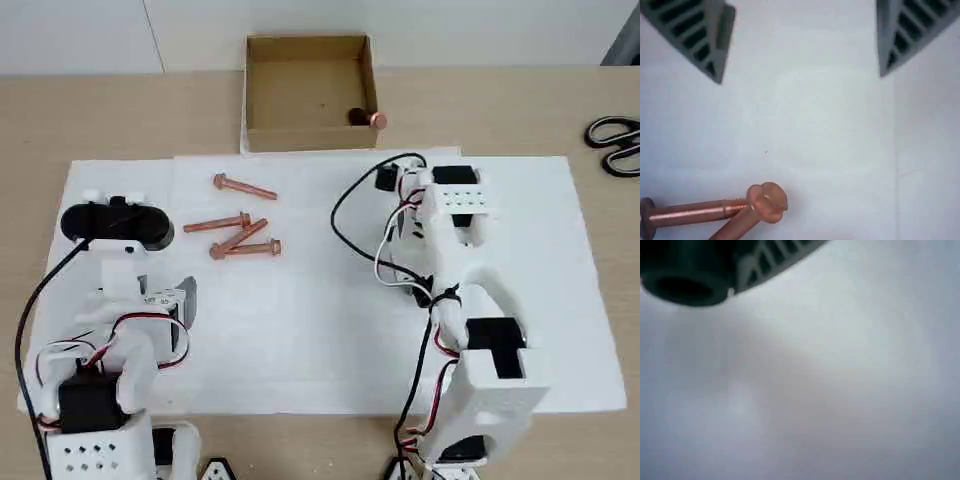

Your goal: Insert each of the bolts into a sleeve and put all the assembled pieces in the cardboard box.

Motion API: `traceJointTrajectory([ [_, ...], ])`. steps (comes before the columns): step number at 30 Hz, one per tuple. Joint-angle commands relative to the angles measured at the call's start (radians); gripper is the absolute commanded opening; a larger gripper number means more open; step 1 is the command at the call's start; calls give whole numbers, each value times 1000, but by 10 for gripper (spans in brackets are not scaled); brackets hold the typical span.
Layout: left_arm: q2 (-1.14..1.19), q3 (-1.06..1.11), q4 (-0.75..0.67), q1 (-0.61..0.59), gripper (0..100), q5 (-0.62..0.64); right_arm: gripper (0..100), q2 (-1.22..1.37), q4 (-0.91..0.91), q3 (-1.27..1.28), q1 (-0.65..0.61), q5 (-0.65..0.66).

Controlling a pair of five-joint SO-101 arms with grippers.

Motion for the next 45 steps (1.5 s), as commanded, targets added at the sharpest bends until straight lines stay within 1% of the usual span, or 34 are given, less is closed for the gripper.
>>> traceJointTrajectory([
  [1, -9, -5, -3, -5, 189, -2, 112, -64, 7, -3, -27, -2],
  [6, -9, -5, -3, -5, 189, -2, 114, -58, 7, -2, -27, 3],
  [16, -9, -4, -3, -5, 189, -2, 117, 61, 4, -8, -28, 6],
  [21, -9, -4, -3, -5, 189, -2, 180, 61, 5, -8, -31, 6],
  [29, -9, -4, -3, -5, 189, -2, 153, 61, 25, -5, -25, 25],
  [45, -9, -4, -3, -5, 189, -2, 154, 70, 12, 0, -25, 26],
])
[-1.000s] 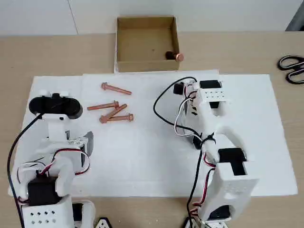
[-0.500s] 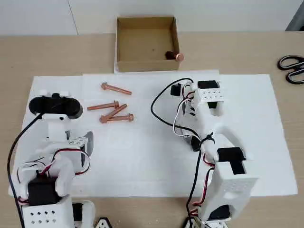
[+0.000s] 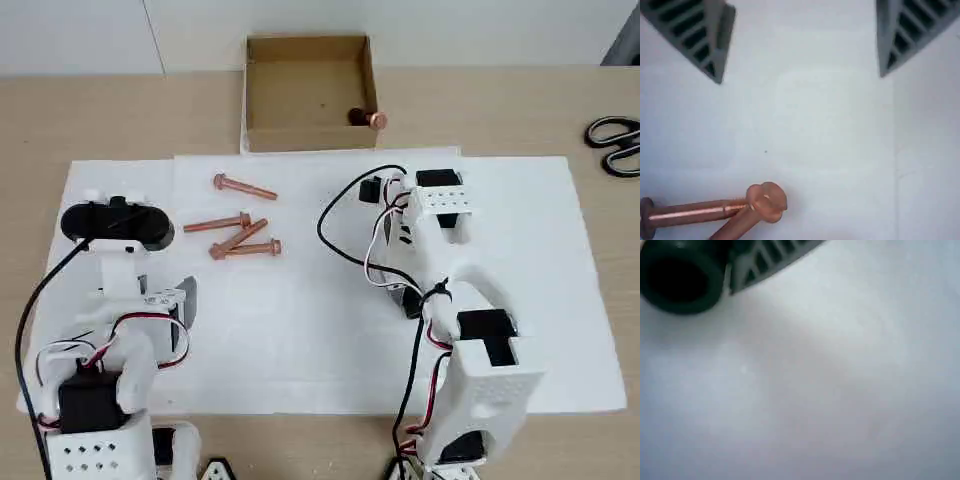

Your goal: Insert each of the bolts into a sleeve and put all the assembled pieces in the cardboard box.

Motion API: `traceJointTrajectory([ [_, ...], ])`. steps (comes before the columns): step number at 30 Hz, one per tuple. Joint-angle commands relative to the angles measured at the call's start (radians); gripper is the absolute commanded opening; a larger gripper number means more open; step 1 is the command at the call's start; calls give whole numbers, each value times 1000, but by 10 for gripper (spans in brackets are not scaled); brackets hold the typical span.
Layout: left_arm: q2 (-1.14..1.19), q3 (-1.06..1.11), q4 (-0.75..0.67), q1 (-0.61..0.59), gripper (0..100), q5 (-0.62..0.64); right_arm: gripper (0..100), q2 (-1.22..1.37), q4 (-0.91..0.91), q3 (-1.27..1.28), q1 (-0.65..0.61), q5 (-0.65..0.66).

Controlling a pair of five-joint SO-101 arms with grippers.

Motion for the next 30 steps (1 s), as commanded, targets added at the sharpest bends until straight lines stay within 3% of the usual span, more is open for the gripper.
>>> traceJointTrajectory([
  [1, -9, -4, -3, -5, 189, -2, 154, -4, -16, 9, 5, 8],
  [25, -9, -4, -3, -5, 189, -3, 153, -13, -329, 284, 36, -29],
  [30, -9, -4, -3, -5, 189, -3, 81, -13, -335, 287, 44, -29],
])
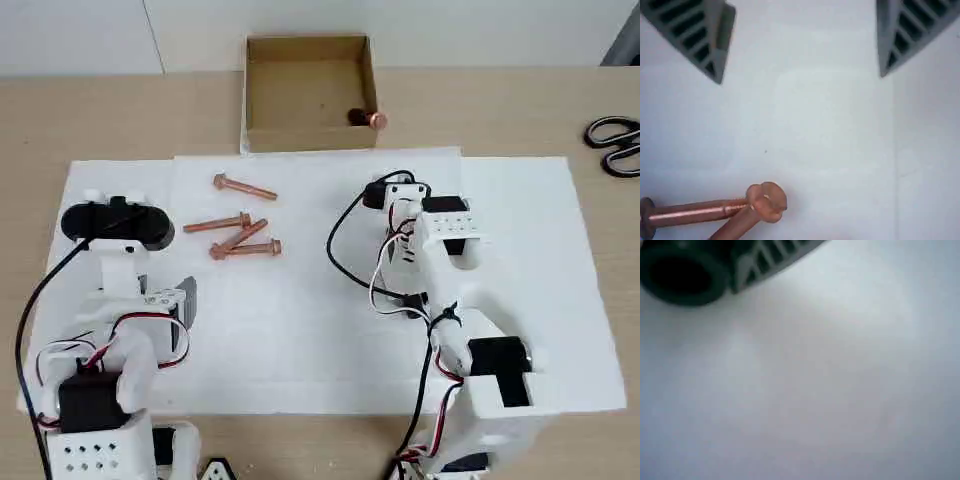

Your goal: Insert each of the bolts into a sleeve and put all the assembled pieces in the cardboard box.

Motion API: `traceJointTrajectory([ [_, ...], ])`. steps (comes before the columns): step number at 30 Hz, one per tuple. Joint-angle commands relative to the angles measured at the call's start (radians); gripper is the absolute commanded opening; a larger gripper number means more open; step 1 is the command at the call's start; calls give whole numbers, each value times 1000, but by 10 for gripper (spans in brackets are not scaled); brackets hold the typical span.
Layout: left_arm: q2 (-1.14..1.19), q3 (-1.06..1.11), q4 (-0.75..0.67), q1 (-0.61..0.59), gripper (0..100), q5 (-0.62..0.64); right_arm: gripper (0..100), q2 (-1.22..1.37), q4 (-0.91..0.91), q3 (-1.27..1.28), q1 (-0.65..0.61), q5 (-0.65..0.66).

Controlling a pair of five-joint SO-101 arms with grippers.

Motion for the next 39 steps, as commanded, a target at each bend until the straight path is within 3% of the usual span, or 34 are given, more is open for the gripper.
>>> traceJointTrajectory([
  [1, -9, -4, -3, -5, 189, -3, 69, 24, -59, 48, 28, -11],
  [10, -9, -4, -3, -5, 189, -3, 54, 22, -59, 44, 25, -11],
  [13, -9, -4, -3, -5, 189, -3, 2, 21, -48, 15, 25, -9],
  [23, -8, -10, 0, -5, 189, -5, 7, -180, 254, -272, 21, -2],
  [30, 12, -50, -5, -5, 188, -5, 6, -302, 308, -351, 24, 35],
  [33, 107, -122, -3, -5, 188, -5, 6, -302, 317, -350, 30, 37],
  [39, 520, -400, -3, 0, 187, 0, 5, -309, 315, -354, 39, 35],
])
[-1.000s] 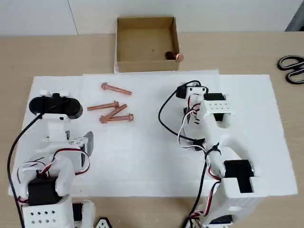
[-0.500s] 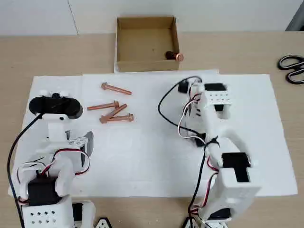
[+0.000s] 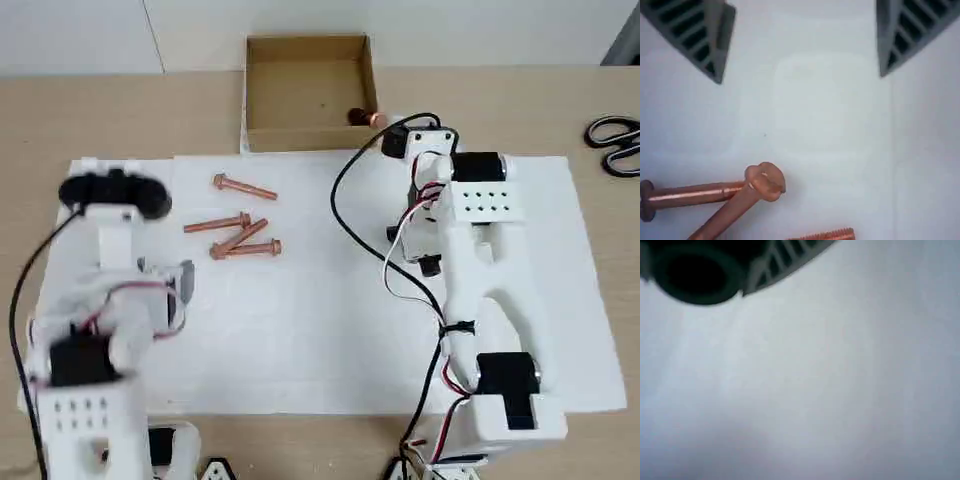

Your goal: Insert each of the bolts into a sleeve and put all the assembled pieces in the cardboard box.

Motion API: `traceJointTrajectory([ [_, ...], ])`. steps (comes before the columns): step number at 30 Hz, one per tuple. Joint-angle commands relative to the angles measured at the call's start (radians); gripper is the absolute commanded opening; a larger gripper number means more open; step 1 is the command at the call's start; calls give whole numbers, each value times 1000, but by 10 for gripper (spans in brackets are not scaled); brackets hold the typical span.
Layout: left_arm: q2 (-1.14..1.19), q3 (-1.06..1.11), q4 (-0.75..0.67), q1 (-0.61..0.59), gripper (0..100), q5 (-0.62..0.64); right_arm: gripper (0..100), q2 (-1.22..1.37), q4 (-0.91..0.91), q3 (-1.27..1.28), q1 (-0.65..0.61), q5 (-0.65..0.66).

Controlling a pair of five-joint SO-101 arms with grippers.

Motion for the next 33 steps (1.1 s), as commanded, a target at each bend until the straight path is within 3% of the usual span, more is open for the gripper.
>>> traceJointTrajectory([
  [1, 258, -220, -3, 2, 187, 5, 5, -64, 4, -48, 4, 12],
  [8, 704, -624, 3, 48, 187, 244, 5, -59, 5, -43, 4, 9],
  [10, 801, -682, 5, 68, 187, 244, 5, -61, 5, -43, 4, 8],
  [12, 875, -725, 25, 74, 187, 129, 4, -62, 7, -43, 7, 8],
  [17, 999, -757, 25, 52, 187, -367, 5, -61, 38, -43, 4, 8],
  [19, 1033, -759, -17, 37, 188, -477, 5, -59, 41, -43, 4, 9],
  [28, 1142, -762, -203, 25, 188, -657, 5, -62, 41, -43, 4, 9],
  [33, 1208, -762, -265, 32, 187, -680, 5, -58, 41, -43, 4, 11],
])
